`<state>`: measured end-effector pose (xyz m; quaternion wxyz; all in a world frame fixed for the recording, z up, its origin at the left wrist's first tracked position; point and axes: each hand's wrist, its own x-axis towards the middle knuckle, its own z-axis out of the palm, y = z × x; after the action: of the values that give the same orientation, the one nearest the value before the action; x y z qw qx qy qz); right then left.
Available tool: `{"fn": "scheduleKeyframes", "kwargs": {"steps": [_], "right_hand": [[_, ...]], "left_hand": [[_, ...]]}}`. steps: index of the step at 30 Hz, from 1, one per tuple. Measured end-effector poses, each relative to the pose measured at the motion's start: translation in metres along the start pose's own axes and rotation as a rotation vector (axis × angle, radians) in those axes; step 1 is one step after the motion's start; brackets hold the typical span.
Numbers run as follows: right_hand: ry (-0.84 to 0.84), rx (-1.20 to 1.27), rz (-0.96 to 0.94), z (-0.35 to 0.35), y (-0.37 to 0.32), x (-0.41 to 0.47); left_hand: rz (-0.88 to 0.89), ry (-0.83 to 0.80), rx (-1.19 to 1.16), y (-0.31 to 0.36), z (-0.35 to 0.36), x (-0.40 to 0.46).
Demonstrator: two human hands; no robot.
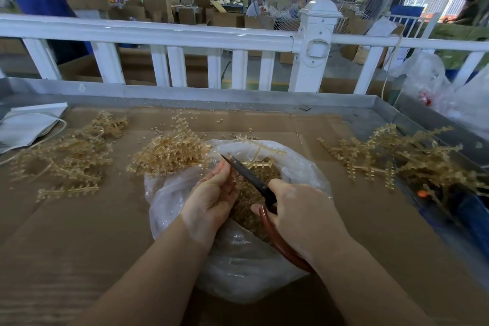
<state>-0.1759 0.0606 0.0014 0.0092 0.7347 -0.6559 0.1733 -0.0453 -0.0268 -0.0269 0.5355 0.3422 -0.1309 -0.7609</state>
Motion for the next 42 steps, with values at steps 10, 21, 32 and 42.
{"fn": "scheduleKeyframes", "kwargs": {"steps": [10,21,32,42], "right_hand": [[0.049,-0.017,0.015,0.006,-0.004,-0.003],[0.049,-0.001,0.022,0.007,-0.007,-0.005],[0.056,0.024,0.054,0.012,-0.009,-0.002],[0.032,0.114,0.097,0.015,0.000,-0.002]], "left_hand": [[-0.002,-0.036,0.040,-0.001,-0.002,0.000],[-0.006,-0.032,0.047,-0.001,-0.002,0.002],[-0.030,-0.046,0.055,0.000,-0.003,0.000],[0.037,-0.105,0.099,-0.004,-0.006,-0.002]]}}
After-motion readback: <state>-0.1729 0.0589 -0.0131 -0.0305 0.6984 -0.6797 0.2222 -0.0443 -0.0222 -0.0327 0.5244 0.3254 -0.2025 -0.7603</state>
